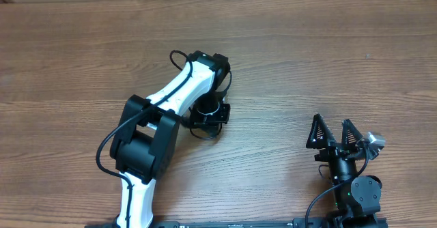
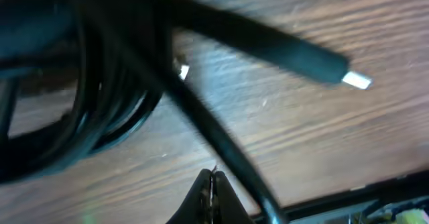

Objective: Untangle cables
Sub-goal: 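Close the left gripper on the cable coil and lift it slightly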

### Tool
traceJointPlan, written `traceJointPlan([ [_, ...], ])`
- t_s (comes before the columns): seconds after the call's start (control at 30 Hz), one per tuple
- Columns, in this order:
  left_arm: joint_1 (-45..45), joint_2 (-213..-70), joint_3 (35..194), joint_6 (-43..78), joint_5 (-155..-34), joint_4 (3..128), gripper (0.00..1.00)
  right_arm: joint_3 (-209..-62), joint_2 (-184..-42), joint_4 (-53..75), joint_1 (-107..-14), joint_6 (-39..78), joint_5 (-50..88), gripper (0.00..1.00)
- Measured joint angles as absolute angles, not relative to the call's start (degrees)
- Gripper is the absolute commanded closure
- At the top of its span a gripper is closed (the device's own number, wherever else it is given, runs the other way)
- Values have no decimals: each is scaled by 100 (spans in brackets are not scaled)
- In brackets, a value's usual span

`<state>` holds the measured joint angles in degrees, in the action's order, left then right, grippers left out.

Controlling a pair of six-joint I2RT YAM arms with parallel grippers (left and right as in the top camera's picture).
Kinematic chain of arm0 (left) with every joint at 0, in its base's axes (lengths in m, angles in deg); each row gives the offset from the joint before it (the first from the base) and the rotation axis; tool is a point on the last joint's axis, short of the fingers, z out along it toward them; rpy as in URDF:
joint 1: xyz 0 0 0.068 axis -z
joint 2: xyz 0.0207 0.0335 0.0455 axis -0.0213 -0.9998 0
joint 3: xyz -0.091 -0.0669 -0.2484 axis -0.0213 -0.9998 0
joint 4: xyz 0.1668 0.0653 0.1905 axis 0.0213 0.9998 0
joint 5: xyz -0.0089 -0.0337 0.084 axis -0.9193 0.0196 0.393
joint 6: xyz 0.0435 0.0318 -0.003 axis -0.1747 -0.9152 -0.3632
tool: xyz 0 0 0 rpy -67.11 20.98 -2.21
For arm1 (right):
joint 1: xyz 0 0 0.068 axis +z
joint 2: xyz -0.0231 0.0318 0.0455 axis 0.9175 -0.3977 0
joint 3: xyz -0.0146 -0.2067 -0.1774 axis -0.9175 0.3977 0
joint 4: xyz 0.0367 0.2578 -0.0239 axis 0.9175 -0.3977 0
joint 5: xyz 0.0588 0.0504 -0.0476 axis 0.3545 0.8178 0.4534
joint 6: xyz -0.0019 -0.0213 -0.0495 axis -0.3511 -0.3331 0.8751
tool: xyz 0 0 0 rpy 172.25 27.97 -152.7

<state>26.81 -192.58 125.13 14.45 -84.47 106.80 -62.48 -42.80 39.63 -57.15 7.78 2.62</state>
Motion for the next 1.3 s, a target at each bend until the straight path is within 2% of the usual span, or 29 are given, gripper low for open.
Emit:
traceJointPlan([
  [0.03,2718,-19258,12513,1530,-8445,10588,93,-6248,-4280,3961,-5715,776,262,0],
  [0.07,2732,-19258,12511,1578,-8447,10529,87,-6248,-4280,3959,-5715,774,259,0],
  [0.2,2808,-19258,12496,1834,-8443,10221,83,-6248,-4280,3959,-5715,776,262,0],
  [0.63,2902,-19258,12463,1937,-8425,9637,81,-6248,-4280,3963,-5715,774,262,0],
  [0.7,2939,-19258,12406,1998,-8425,9528,78,-6248,-4280,3961,-5715,774,262,0],
  [1.1,3354,-19184,11903,2155,-8491,8634,84,-6248,-4280,3959,-5715,774,262,0],
  [1.3,3416,-19108,11774,2175,-8533,8429,79,-6248,-4280,3961,-5715,776,259,0],
])
